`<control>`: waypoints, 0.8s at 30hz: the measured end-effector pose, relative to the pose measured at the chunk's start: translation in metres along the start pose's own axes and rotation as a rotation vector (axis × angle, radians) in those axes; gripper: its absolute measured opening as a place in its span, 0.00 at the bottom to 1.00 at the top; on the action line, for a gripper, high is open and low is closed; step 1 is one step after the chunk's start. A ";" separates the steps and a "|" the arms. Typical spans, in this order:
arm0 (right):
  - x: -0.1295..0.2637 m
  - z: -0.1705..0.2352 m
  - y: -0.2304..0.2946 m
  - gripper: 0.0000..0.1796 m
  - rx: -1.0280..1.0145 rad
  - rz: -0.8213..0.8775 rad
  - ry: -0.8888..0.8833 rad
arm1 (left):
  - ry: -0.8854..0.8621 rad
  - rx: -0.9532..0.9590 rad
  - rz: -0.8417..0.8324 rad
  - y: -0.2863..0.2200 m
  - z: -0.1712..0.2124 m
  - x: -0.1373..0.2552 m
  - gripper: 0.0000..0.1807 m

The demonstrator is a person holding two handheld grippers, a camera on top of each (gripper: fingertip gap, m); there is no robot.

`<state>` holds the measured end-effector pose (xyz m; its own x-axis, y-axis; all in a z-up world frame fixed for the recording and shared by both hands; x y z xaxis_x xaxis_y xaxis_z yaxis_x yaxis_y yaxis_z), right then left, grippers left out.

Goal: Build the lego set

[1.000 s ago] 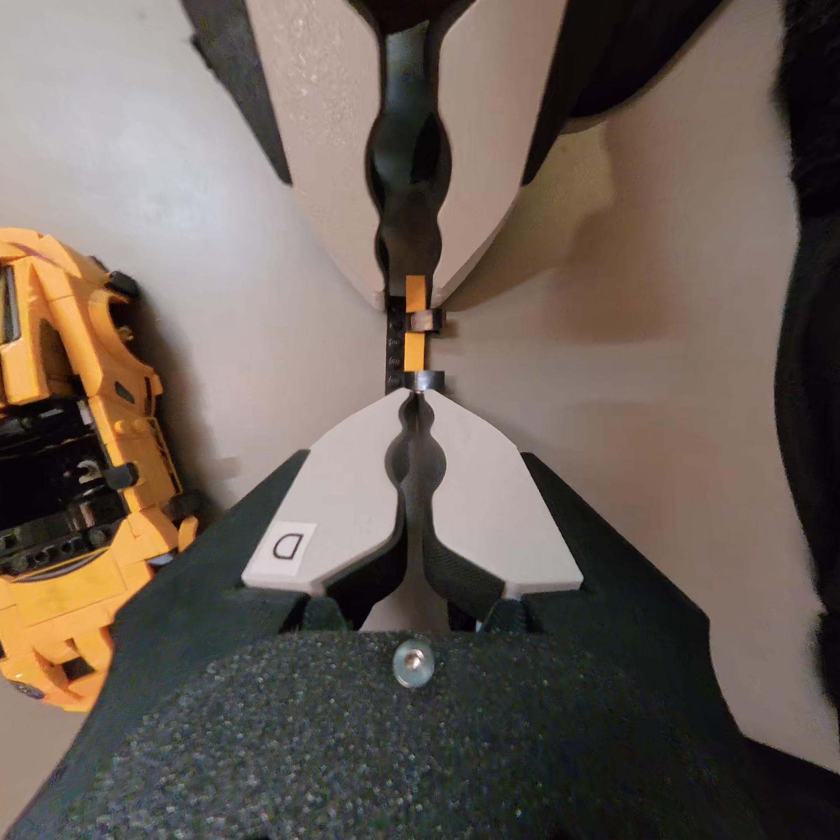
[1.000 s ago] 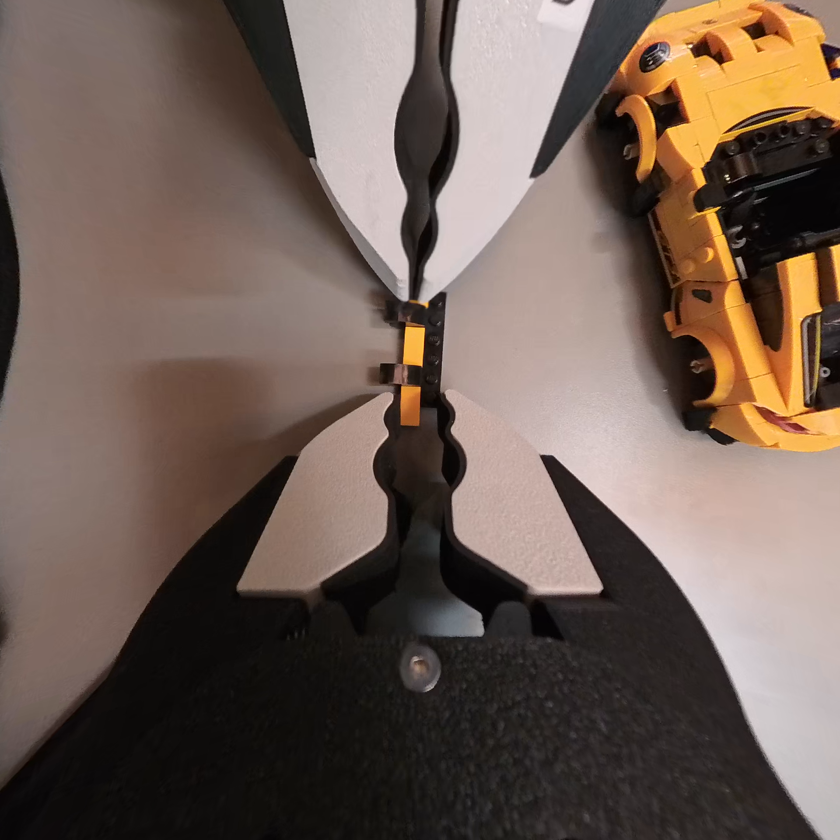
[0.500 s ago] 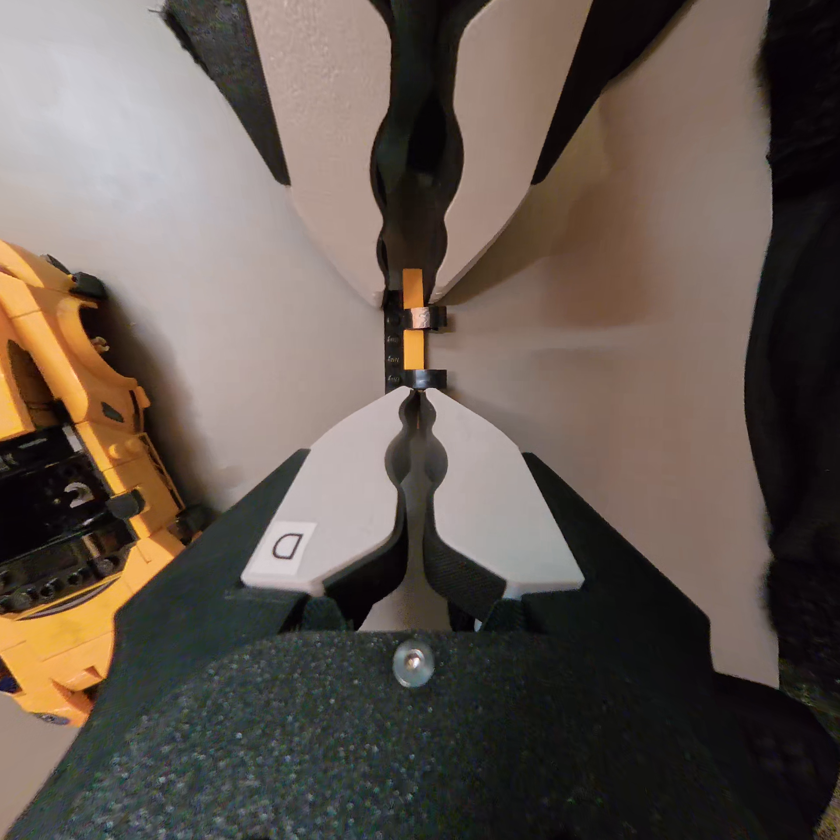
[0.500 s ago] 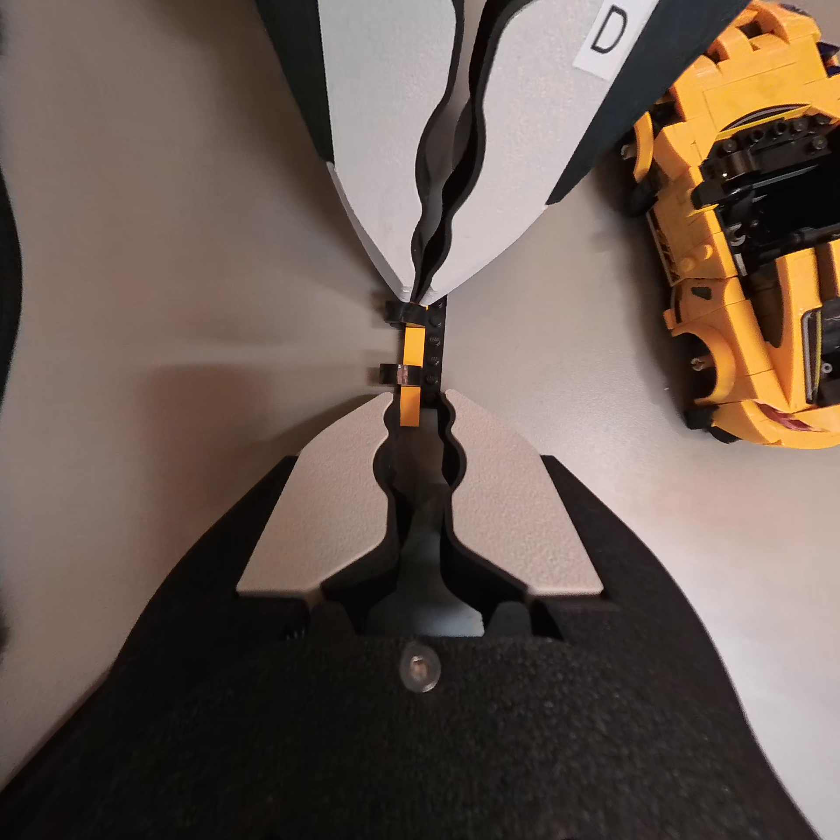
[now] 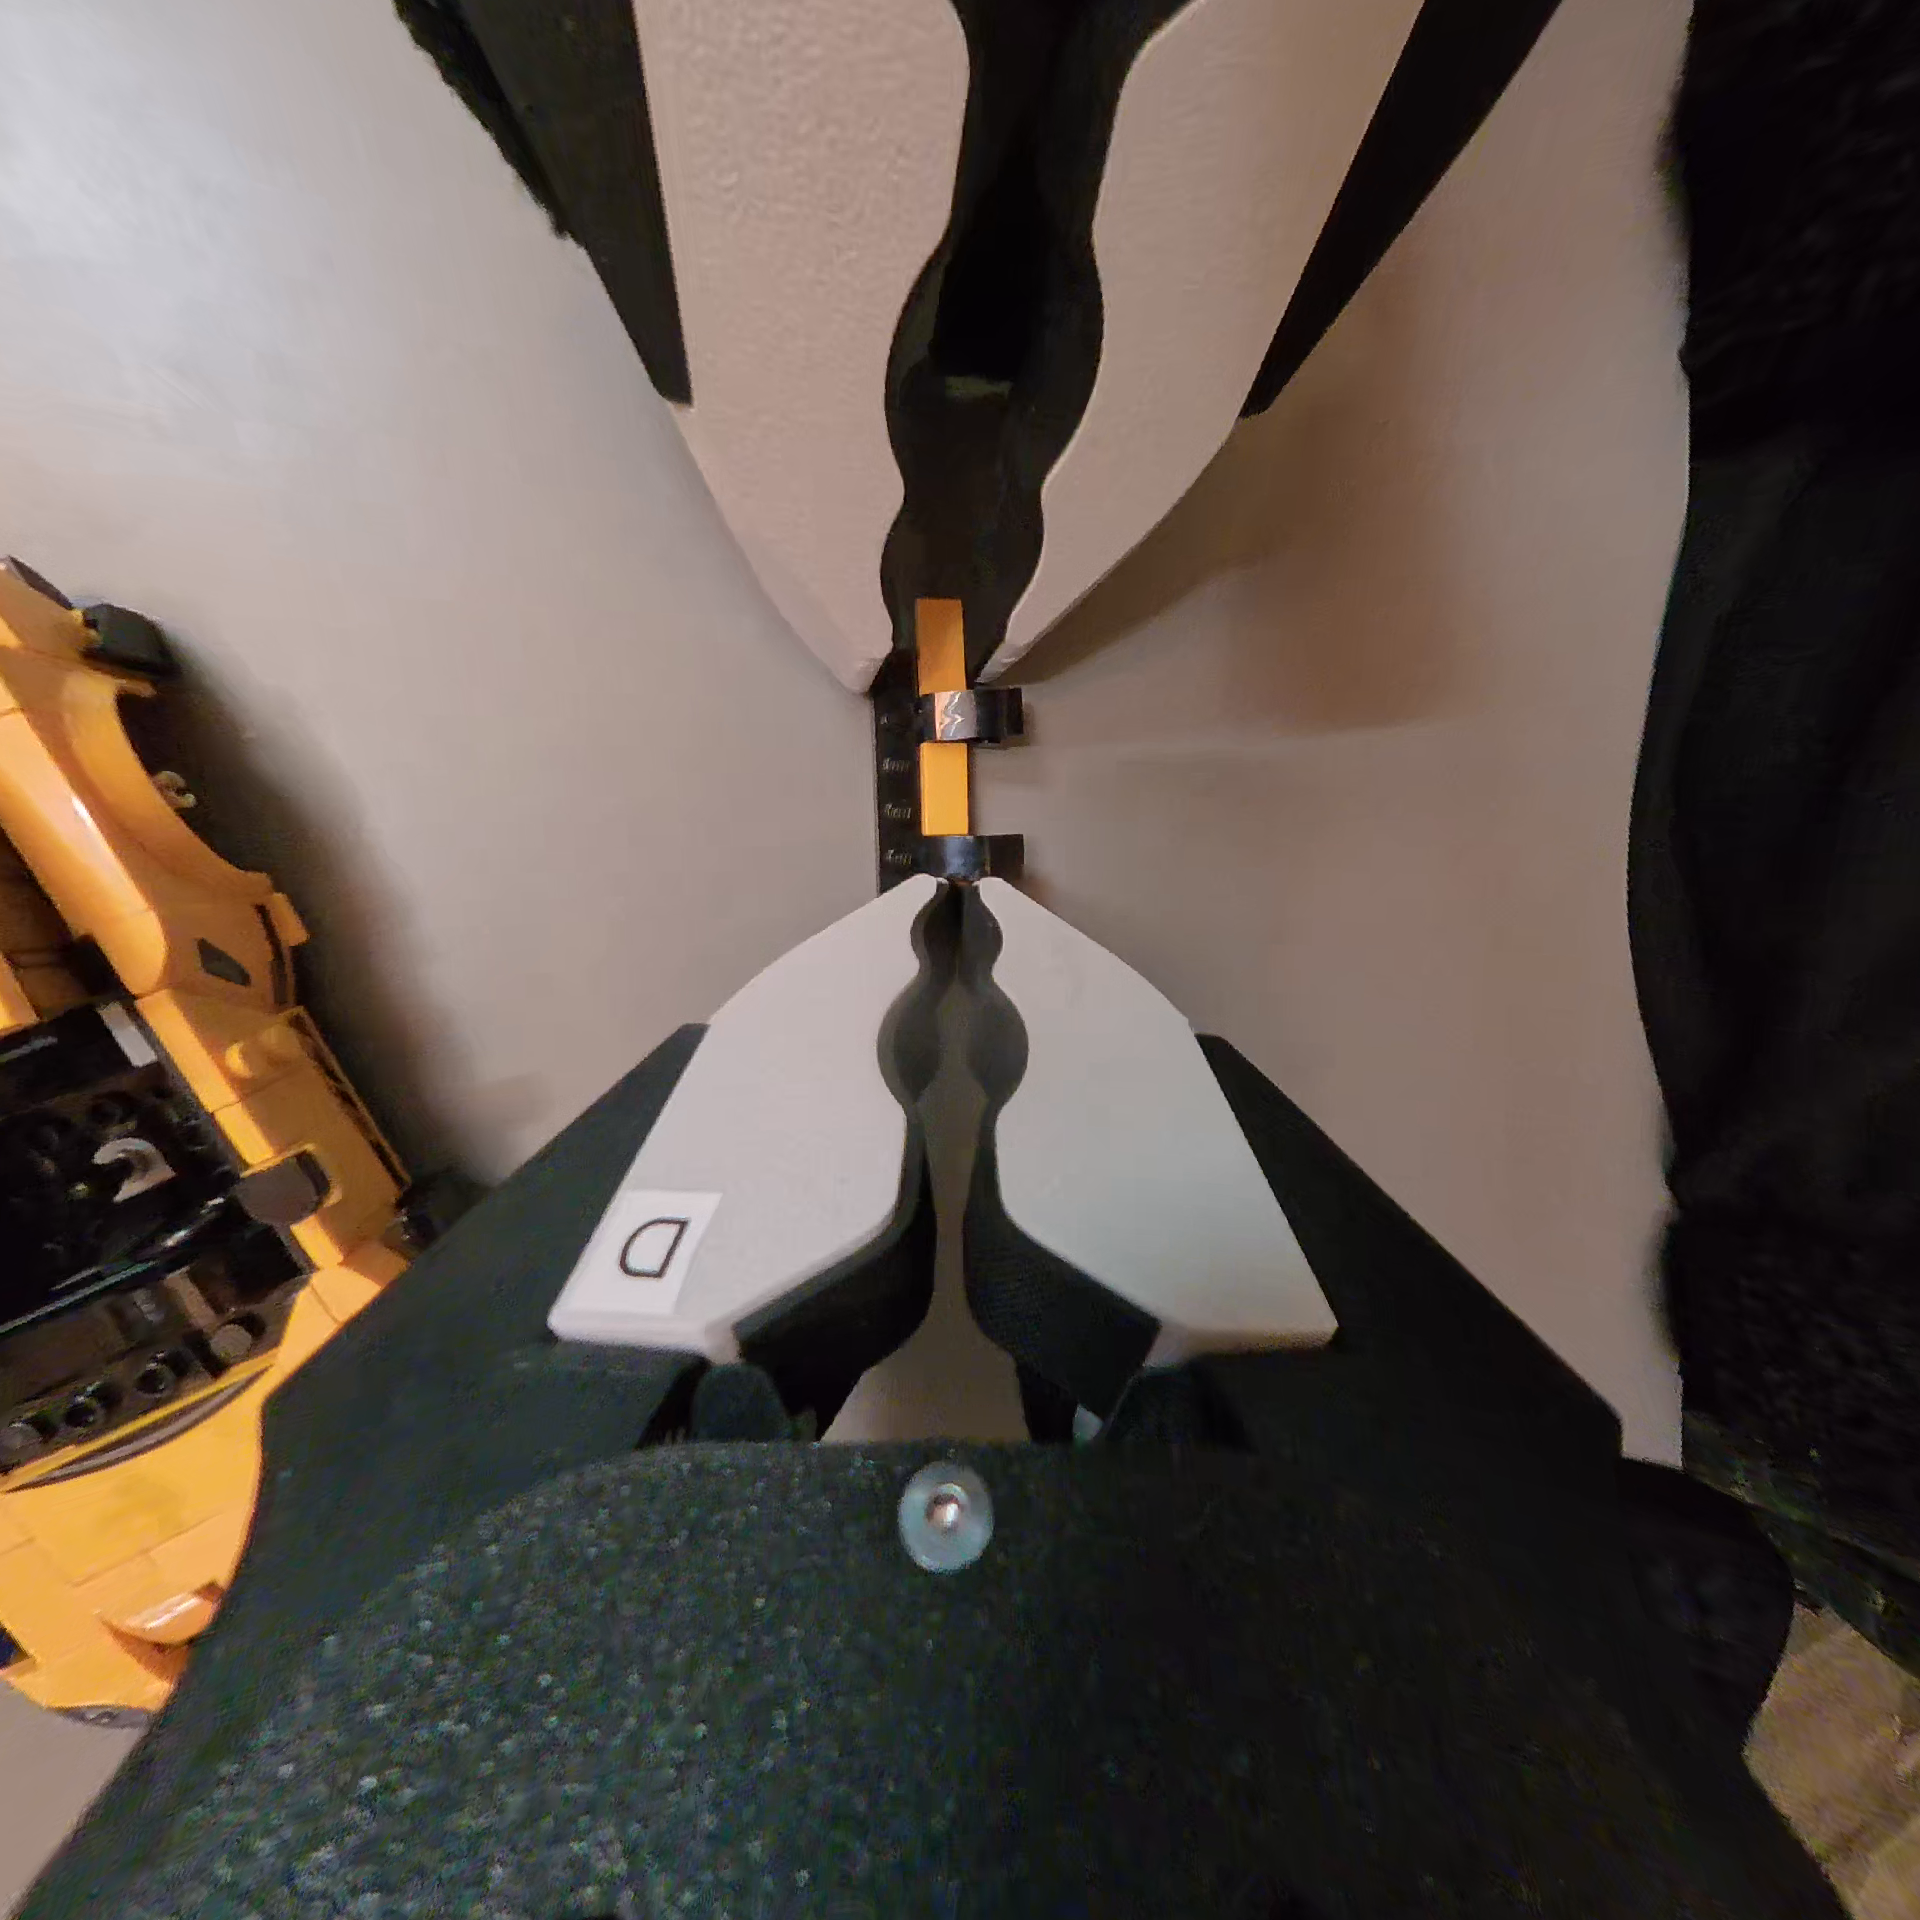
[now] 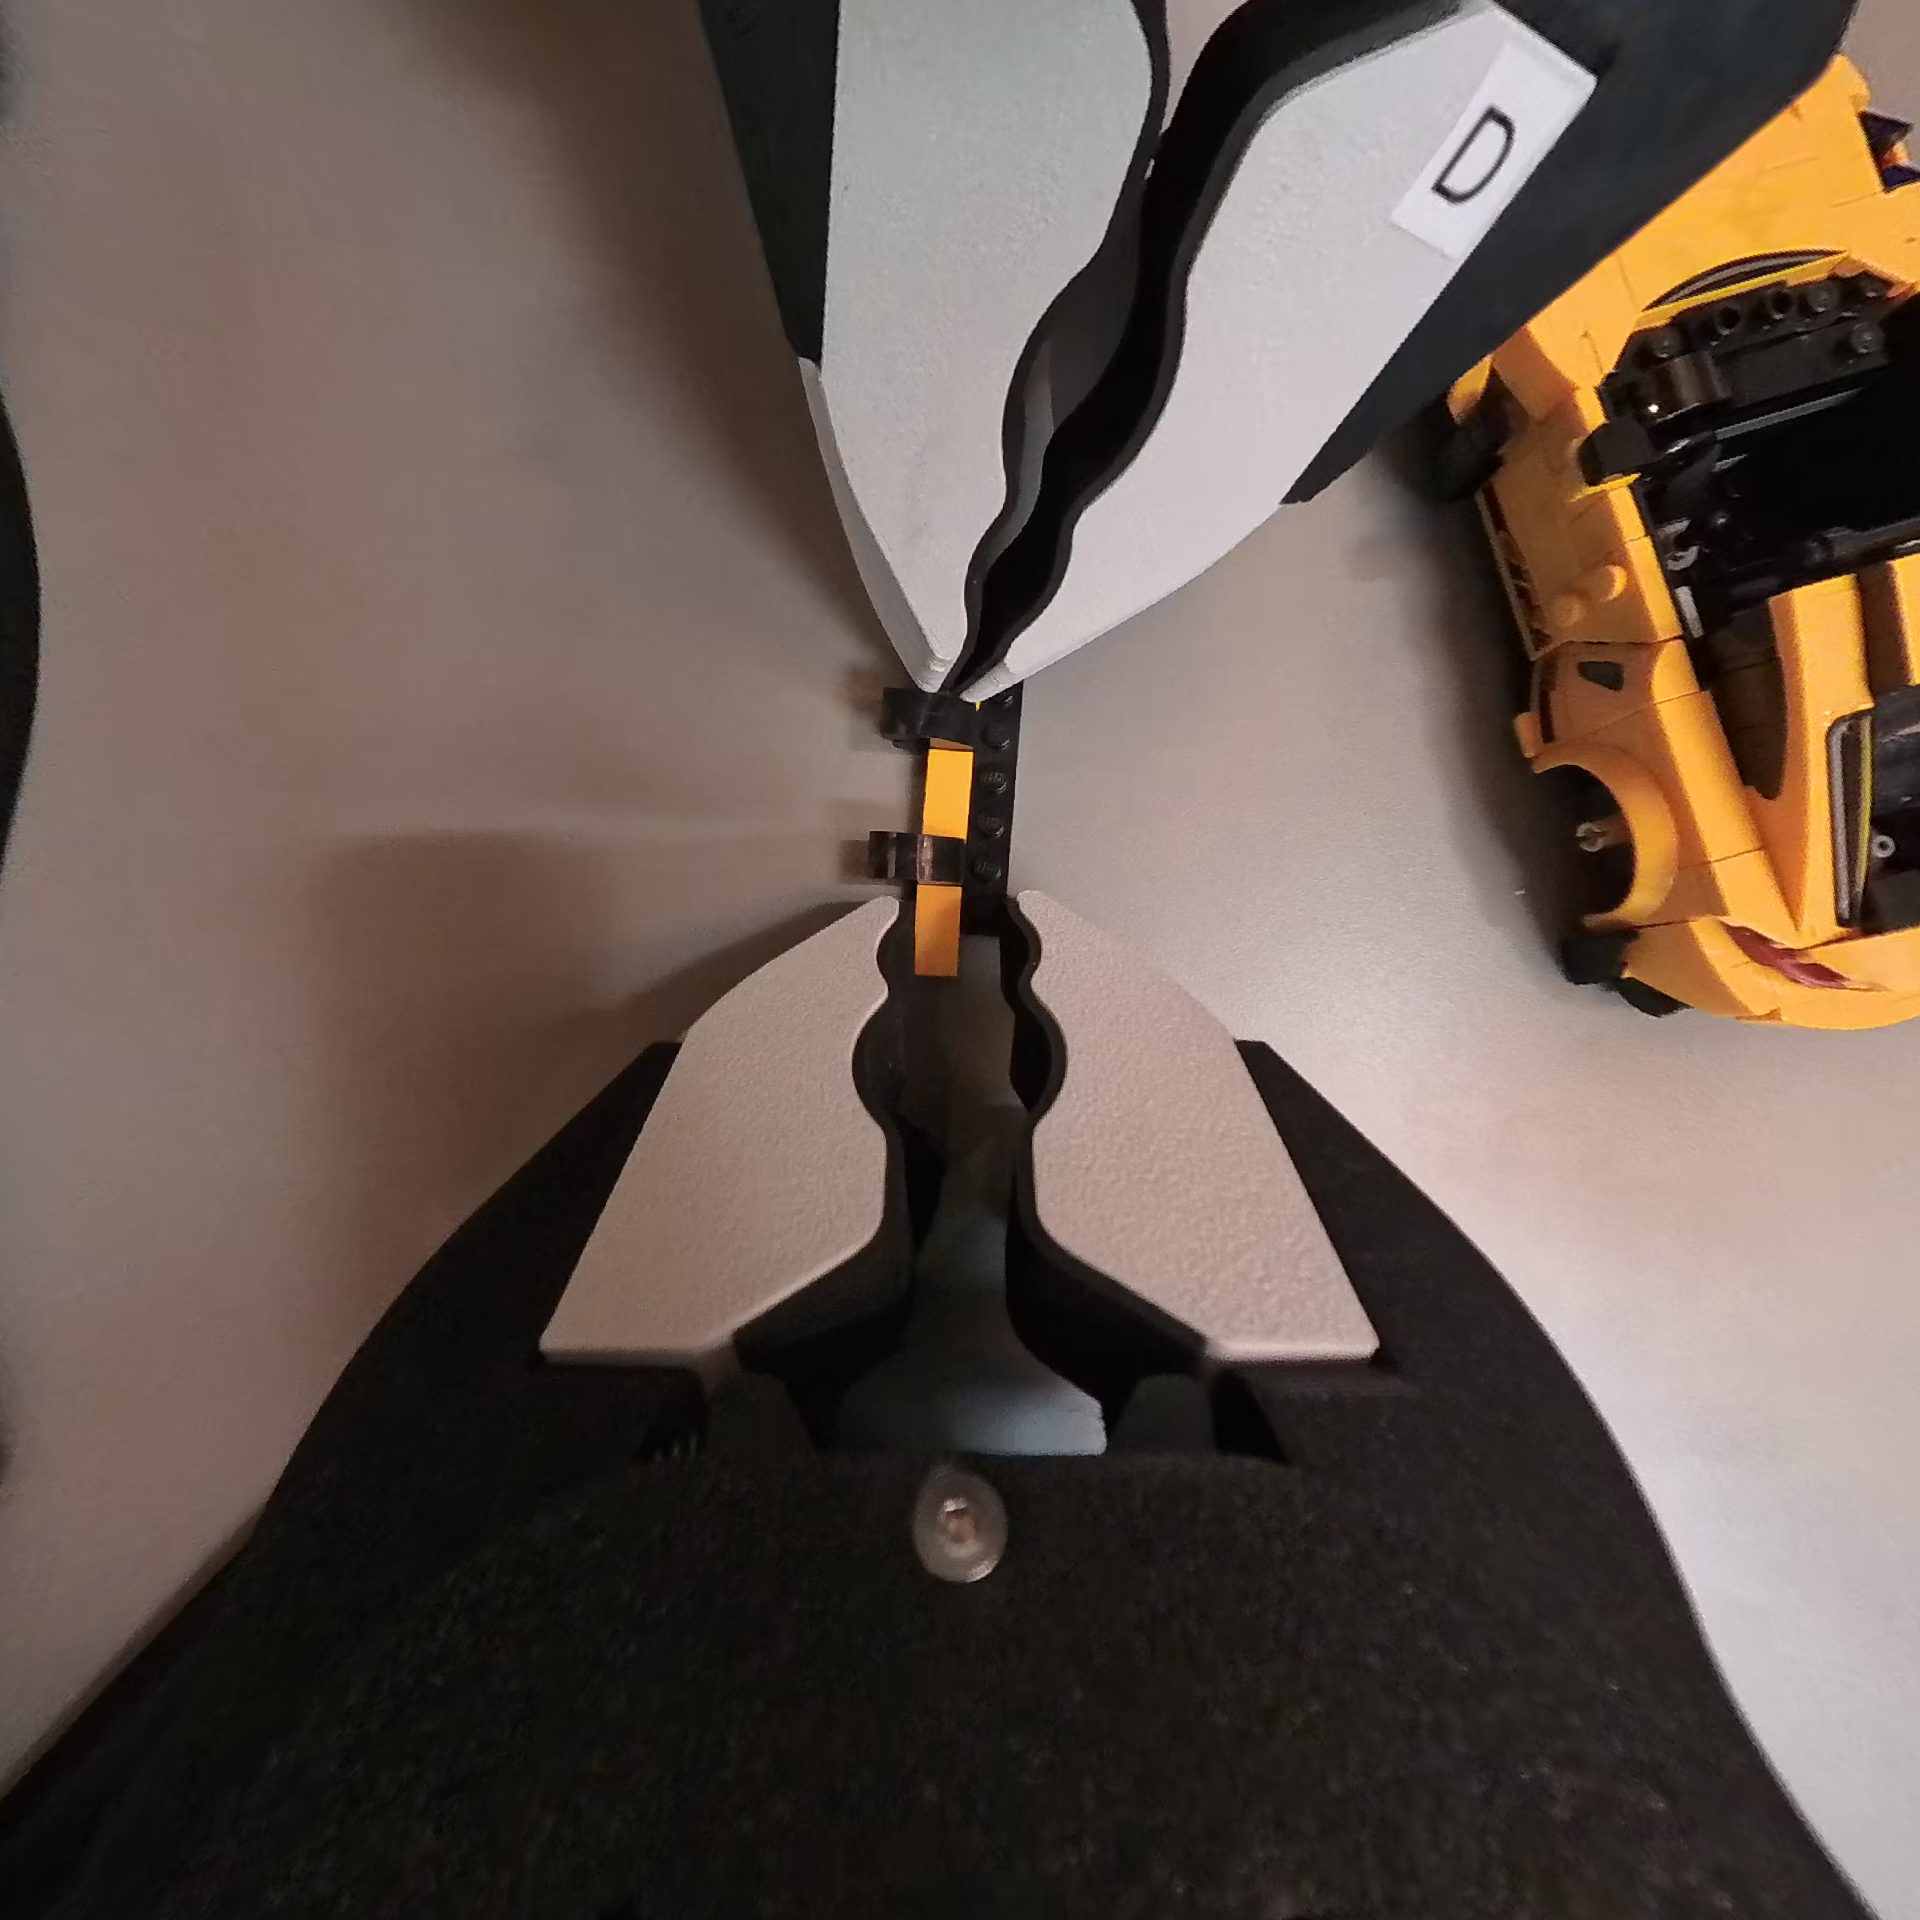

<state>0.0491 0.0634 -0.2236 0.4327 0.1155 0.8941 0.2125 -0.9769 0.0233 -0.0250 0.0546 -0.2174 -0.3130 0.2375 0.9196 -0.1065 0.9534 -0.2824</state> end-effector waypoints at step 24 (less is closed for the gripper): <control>0.001 0.001 0.000 0.09 -0.013 0.021 0.001 | -0.101 -0.019 -0.058 -0.003 -0.003 0.002 0.00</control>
<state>0.0507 0.0641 -0.2231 0.4359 0.0948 0.8950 0.1919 -0.9813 0.0105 -0.0225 0.0525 -0.2143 -0.4006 0.1624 0.9017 -0.1100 0.9685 -0.2233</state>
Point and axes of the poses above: each gripper's, where its closed fingertips meet, x back along the fingers, z out of its underside, y = z × x across the jaws, the point moved 4 cm from there along x, back along the fingers, and after that the axes turned 9 degrees about y, right-handed, at the moved point
